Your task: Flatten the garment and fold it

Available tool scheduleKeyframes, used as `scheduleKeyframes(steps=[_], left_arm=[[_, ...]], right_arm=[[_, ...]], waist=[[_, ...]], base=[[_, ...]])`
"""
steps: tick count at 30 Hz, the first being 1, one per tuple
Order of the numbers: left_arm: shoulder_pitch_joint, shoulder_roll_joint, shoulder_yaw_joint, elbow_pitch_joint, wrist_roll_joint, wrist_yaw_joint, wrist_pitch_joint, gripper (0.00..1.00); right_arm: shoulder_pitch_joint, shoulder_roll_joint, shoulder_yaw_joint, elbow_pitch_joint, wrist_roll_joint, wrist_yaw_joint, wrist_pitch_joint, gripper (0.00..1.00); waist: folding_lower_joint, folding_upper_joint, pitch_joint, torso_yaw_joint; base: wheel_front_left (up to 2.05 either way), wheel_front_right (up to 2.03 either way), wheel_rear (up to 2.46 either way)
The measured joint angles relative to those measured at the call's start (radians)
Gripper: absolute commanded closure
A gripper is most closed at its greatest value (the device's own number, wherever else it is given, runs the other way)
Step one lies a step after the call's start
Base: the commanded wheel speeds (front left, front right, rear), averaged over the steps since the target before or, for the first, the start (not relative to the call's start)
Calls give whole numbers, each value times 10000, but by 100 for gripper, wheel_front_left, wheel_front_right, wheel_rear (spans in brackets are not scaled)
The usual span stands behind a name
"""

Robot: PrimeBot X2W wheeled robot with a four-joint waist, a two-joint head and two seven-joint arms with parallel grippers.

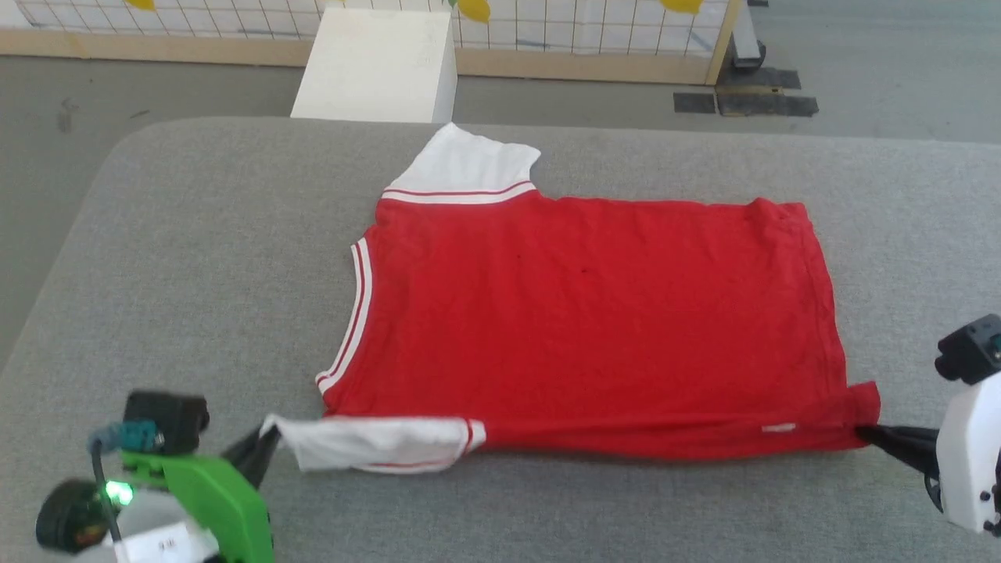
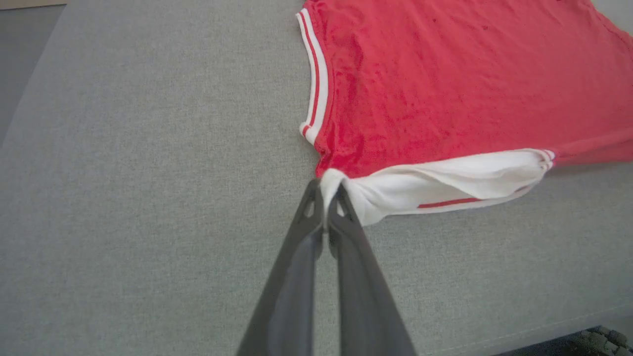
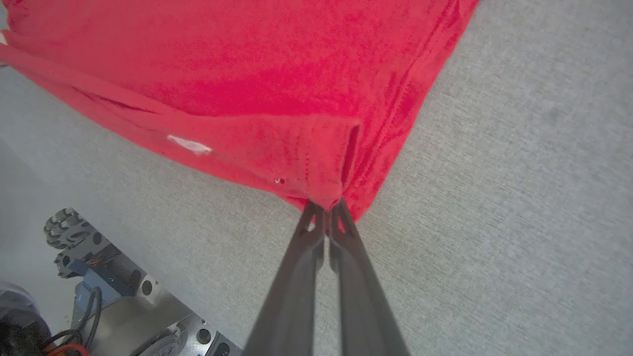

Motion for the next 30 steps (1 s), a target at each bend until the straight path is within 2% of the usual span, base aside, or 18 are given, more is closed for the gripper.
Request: scheduleKeyframes(steps=[11,19,30], left_arm=[[-2398,-938,82,826,407,-558,387,100],[-3698,-1616,-140,2456,922,-878,531,100],[-4893,-2786,-953,4803,1753,-1337,497,100]], right_arm=[[-106,598,-1546,-337,-1400,0,832,100],[-655,1381,-2403,-174,-2721,0,1626,100],[-793,2341,-3223,58,-4236,0,2512,100]], waist=[[0,0,815,-147],[1,0,1634,-265],[2,0,2558,-279]], base=[[0,0,0],[0,0,0],[0,0,0]])
